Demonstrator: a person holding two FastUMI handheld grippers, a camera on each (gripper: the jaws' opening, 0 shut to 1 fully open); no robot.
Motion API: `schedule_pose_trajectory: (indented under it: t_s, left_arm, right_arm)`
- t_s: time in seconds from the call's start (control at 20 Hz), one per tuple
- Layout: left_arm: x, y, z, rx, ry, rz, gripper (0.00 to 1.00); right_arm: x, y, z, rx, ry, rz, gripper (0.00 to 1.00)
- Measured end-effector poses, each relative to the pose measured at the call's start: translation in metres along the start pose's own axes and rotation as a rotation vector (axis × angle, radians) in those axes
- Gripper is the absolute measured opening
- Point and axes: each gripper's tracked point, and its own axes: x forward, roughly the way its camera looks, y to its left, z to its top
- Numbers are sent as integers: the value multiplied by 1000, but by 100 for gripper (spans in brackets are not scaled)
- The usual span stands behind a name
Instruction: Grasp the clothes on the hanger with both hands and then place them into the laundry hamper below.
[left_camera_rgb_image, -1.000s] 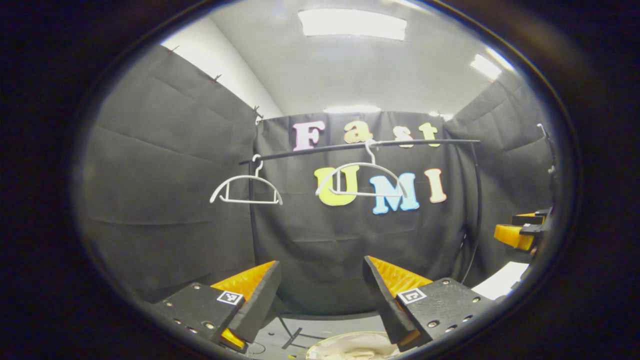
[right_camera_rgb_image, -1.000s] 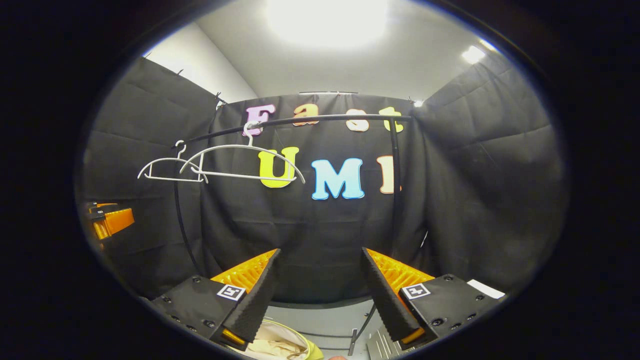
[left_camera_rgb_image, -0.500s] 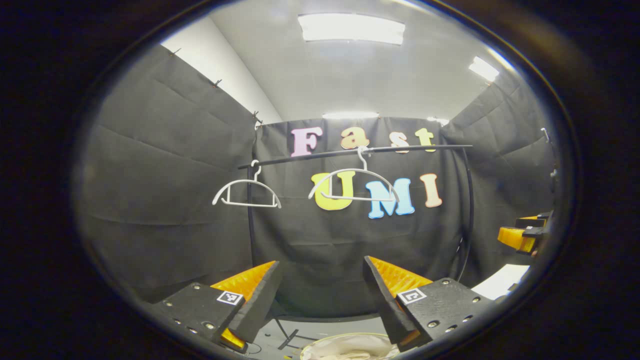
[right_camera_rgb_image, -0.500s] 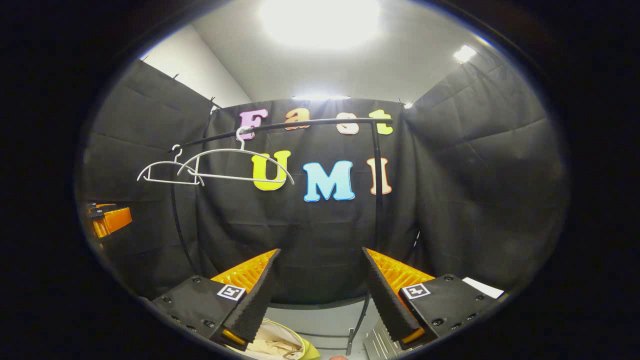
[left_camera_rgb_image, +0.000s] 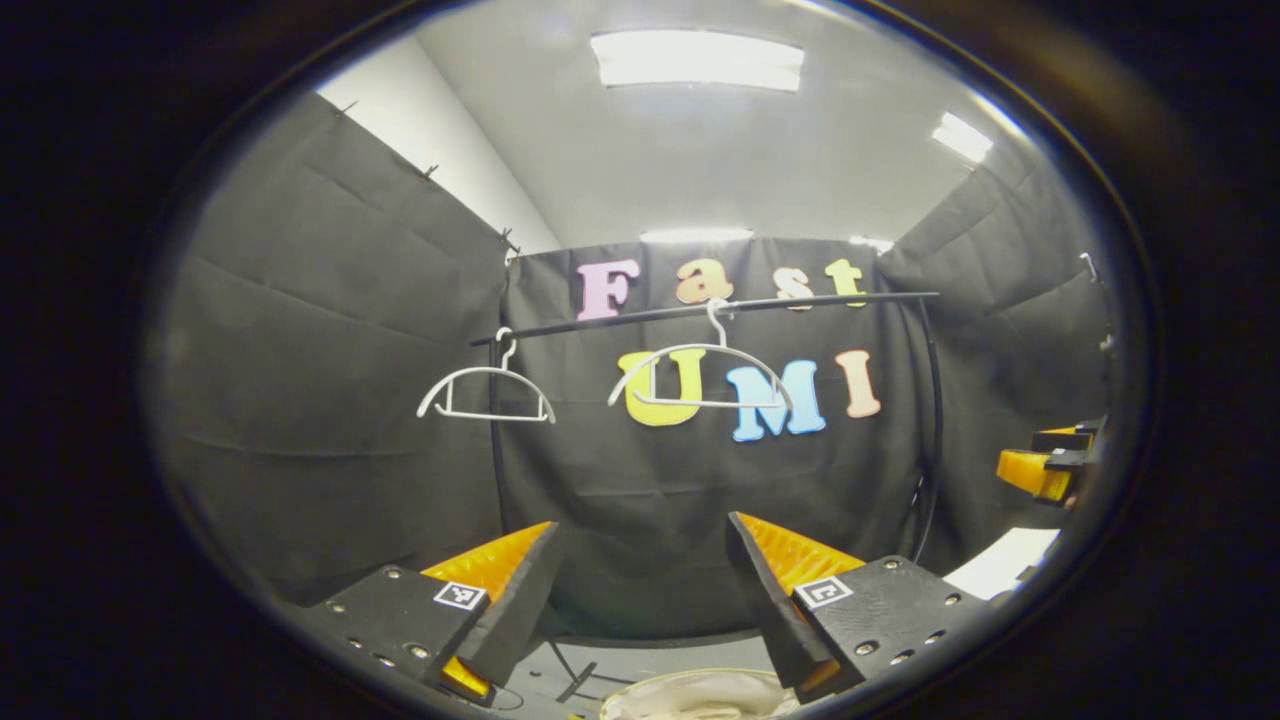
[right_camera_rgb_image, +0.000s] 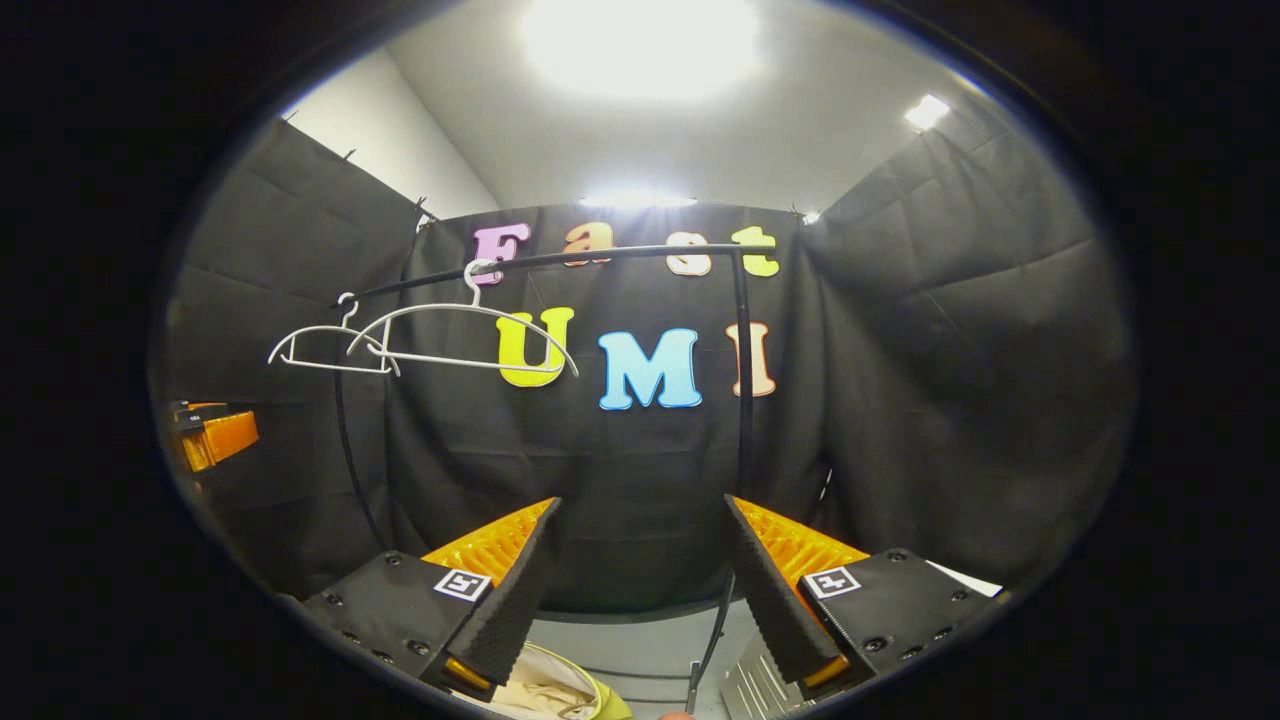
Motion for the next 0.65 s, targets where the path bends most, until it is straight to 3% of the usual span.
schedule_pose_trajectory:
  t_s: [0.65]
  left_arm:
    - [2,2,-8,10,13,4,96]
  right_arm:
    - [2,-4,7,4,-24,-13,98]
